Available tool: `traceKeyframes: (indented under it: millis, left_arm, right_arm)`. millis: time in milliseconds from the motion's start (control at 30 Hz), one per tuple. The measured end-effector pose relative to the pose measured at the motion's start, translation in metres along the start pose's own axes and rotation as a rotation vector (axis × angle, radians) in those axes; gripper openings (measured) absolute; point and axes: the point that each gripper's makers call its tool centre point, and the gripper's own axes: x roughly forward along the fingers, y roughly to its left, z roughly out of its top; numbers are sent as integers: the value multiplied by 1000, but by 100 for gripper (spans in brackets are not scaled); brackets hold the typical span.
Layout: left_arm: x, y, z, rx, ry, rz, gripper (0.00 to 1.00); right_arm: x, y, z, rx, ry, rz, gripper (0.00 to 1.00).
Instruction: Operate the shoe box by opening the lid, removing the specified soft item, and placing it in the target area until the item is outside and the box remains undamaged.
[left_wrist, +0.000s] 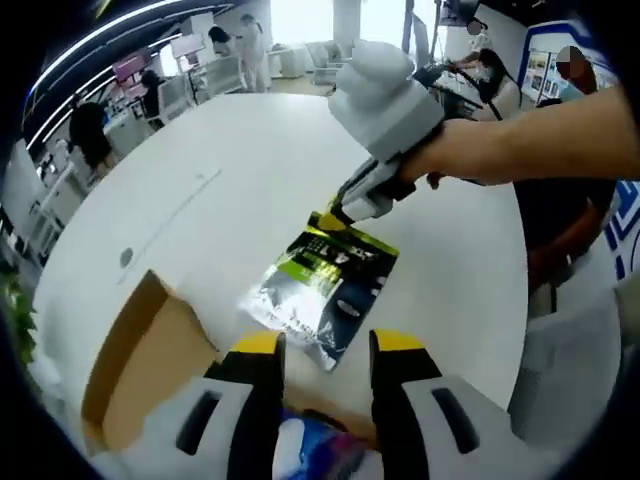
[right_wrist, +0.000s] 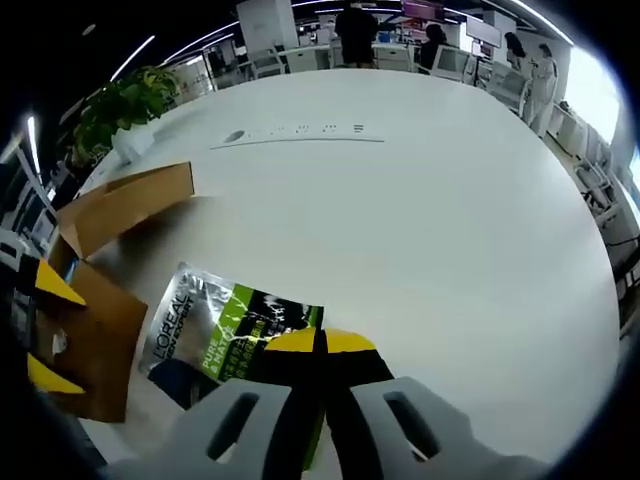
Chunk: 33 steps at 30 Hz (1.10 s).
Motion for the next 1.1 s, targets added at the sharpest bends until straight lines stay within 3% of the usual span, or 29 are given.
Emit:
traceKeyframes:
  millis: [233,500,833,1100]
  left_arm:
    - [-33,4,1,-54,-67,-22,36]
    - [-70,32,-22,-96,-94,36,40]
    - [-114,64,-74,-190,-115,115,45]
    - [-149,89,-122,-270,-111,203,47]
  right_arm:
    - [0,2,0,-16,2,3,0]
    - [1,8,2,-28,-2,9,0]
    - [-1,5,5,-113,-24,-25,3]
    - [-14,15,16,-128,-76,1,12]
